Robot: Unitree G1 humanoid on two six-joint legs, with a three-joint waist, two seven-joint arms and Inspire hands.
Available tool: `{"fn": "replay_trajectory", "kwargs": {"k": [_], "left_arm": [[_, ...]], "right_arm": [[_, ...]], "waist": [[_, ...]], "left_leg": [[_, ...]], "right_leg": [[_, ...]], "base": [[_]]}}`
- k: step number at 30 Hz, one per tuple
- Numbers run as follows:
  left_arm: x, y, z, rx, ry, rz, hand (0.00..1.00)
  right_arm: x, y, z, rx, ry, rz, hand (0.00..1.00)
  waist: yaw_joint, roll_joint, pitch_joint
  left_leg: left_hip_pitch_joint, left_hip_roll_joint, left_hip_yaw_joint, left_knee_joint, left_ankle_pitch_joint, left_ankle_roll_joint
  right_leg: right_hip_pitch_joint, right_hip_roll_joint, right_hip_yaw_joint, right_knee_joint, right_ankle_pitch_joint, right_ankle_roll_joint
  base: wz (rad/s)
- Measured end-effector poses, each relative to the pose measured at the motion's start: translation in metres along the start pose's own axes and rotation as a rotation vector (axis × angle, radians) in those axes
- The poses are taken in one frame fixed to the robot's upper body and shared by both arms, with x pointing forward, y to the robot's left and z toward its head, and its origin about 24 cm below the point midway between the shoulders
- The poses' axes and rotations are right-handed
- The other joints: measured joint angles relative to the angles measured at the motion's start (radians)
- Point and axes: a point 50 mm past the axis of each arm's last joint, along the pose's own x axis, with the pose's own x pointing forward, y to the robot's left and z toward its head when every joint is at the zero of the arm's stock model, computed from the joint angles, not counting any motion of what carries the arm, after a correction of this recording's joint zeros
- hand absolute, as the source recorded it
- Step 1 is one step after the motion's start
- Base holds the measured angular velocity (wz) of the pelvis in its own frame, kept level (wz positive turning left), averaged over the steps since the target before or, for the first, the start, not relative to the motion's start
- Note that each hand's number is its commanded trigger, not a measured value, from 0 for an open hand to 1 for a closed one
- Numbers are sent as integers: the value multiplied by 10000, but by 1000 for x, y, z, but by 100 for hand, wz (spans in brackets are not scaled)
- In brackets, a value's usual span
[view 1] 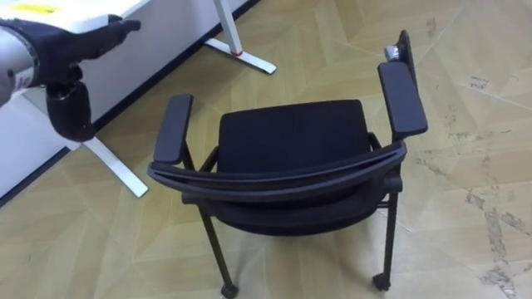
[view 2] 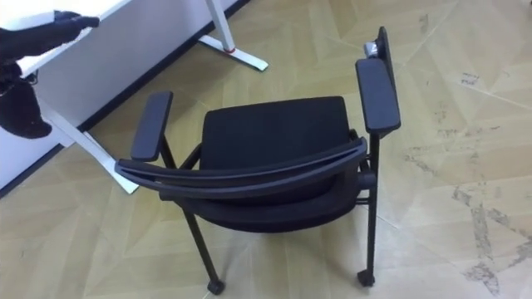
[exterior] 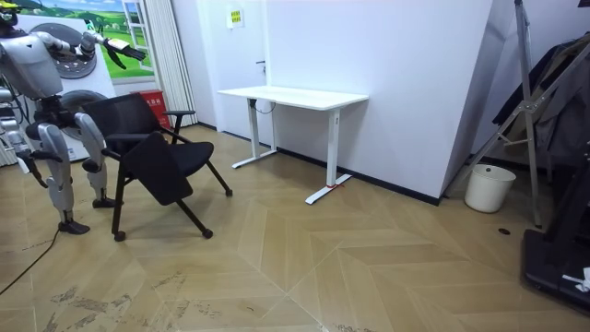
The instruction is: Push chair
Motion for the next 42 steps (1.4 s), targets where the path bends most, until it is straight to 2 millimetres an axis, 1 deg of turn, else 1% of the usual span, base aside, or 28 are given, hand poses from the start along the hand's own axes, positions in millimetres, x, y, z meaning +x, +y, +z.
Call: {"fn": "replay_trajectory", "kwargs": {"k": [3,5,7,10,14,18,21,23,24,26,33,36,39,41,42], "left_arm": [[2,-3,3,-22,-253,-277,0],[7,-10,12,229,-514,-675,0],[10,-16,17,408,-723,-978,0],[13,-22,25,458,-1168,-1342,0],[11,-22,29,366,-1559,-1383,0],[12,-23,32,182,-1892,-1525,0],[15,-29,38,265,-2170,-1833,0],[18,-38,45,423,-2511,-2303,0],[18,-40,47,479,-2578,-2408,0],[21,-48,54,603,-2891,-2848,0],[25,-59,60,189,-3172,-3135,0],[36,-71,60,-581,-3159,-3384,0],[44,-86,61,-1336,-3137,-3746,0],[51,-97,64,-1840,-3183,-4107,0],[53,-99,64,-1945,-3142,-4208,0]], "right_arm": [[0,0,-1,-374,65,36,0],[0,0,0,-545,73,26,0],[0,0,1,-602,60,5,0],[0,0,0,-695,99,17,0],[0,-1,-5,-807,383,-50,0],[0,0,-4,-932,384,-16,0],[0,1,-3,-965,360,15,0],[1,3,0,-913,308,55,0],[1,4,0,-916,301,62,0],[1,5,0,-918,336,81,0],[1,5,0,-792,395,168,0],[1,8,1,-784,446,167,0],[2,10,3,-880,413,192,0],[2,11,5,-967,375,141,0],[2,12,5,-966,356,125,0]], "waist": [[-125,-67,-11],[-230,-98,3],[-355,-116,-6],[-452,-101,-20],[-609,-44,-59],[-709,-26,-48],[-846,-16,-2],[-951,-3,40],[-970,0,45],[-1142,5,47],[-1398,-30,72],[-1454,-63,95],[-1518,-164,165],[-1531,-281,236],[-1531,-291,242]], "left_leg": [[7,-7,-120,11,0,0],[67,-13,-131,16,0,1],[62,-16,-128,40,0,1],[-29,-17,-129,182,-1,1],[-13,-17,-134,179,0,1],[-12,-16,-137,177,0,1],[-12,-17,-149,176,-1,1],[-14,-22,-147,177,-4,3],[-15,-23,-146,177,-4,4],[-13,-26,-140,175,-4,4],[-9,-22,-75,130,-4,3],[11,-17,51,131,-4,3],[12,-9,121,159,-4,4],[-23,-9,131,161,-4,4],[-33,-9,134,163,-4,4]], "right_leg": [[20,0,-5,26,0,0],[97,-1,-11,9,0,0],[133,1,-20,-32,0,0],[121,7,-8,-51,0,-1],[144,7,-17,-55,0,-1],[151,7,-40,-52,1,-1],[136,6,-26,-55,0,-1],[103,5,-23,-69,-2,-1],[96,5,-13,-69,-3,-1],[85,5,33,-64,-26,-7],[-14,14,157,-43,-36,-9],[-23,17,324,-22,-35,-10],[-36,20,379,17,-35,-10],[-72,19,381,26,-35,-10],[-86,19,387,26,-35,-10]], "base": [[5],[2],[2],[1],[0],[0],[1],[0],[0],[0],[-6],[-12],[-9],[0],[0]]}}
